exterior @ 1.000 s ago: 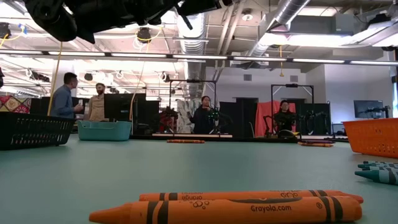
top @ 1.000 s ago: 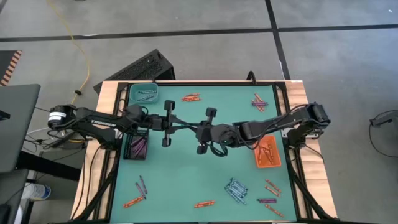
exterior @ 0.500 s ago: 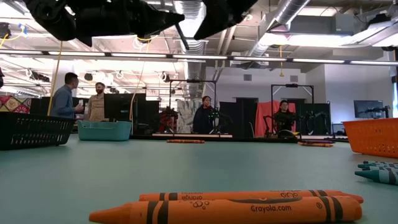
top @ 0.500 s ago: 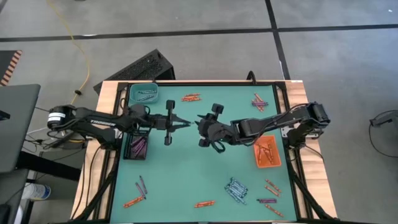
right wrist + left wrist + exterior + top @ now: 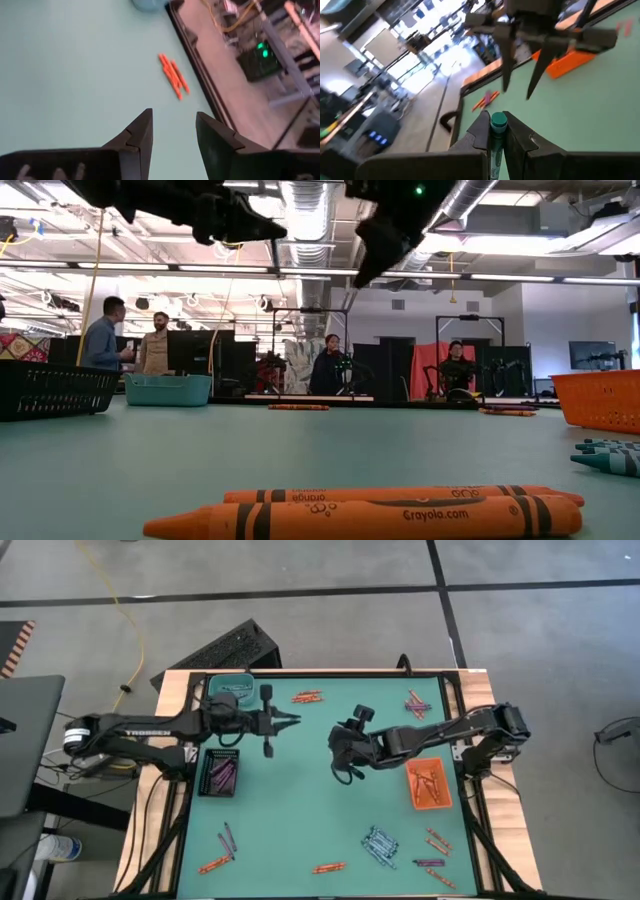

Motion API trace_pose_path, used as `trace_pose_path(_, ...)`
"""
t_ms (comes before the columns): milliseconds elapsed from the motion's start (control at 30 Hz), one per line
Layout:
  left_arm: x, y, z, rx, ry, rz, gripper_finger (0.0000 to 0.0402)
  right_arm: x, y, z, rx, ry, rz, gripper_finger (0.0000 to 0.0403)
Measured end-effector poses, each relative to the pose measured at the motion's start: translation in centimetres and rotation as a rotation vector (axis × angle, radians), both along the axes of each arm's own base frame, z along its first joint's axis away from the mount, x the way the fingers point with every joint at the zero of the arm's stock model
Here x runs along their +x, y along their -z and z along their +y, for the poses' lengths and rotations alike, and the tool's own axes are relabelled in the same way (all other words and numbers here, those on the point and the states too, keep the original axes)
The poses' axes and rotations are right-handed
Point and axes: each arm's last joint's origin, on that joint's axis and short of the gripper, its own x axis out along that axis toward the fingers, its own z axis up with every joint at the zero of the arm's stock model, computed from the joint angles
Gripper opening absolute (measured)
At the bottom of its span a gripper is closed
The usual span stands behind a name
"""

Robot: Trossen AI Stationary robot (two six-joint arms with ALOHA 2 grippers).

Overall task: Sort crayons
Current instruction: Put the green crayon into the green bin

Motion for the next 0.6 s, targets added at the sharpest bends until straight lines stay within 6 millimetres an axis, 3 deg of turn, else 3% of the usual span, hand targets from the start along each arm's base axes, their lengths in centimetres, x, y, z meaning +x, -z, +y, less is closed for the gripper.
trace_pose_path(300,-2.5,-0.8,1.9,0.000,-0.155,0.055,0.0007,-0.8,0.6,-1.3,0.021,0.076,0.066,0.0148)
trace_pose_path(600,-4.3,-1.0,3.8,-0.016,-0.320,0.078,0.0007,-0.7,0.5,-1.3,0.026,0.073,0.055,0.0149)
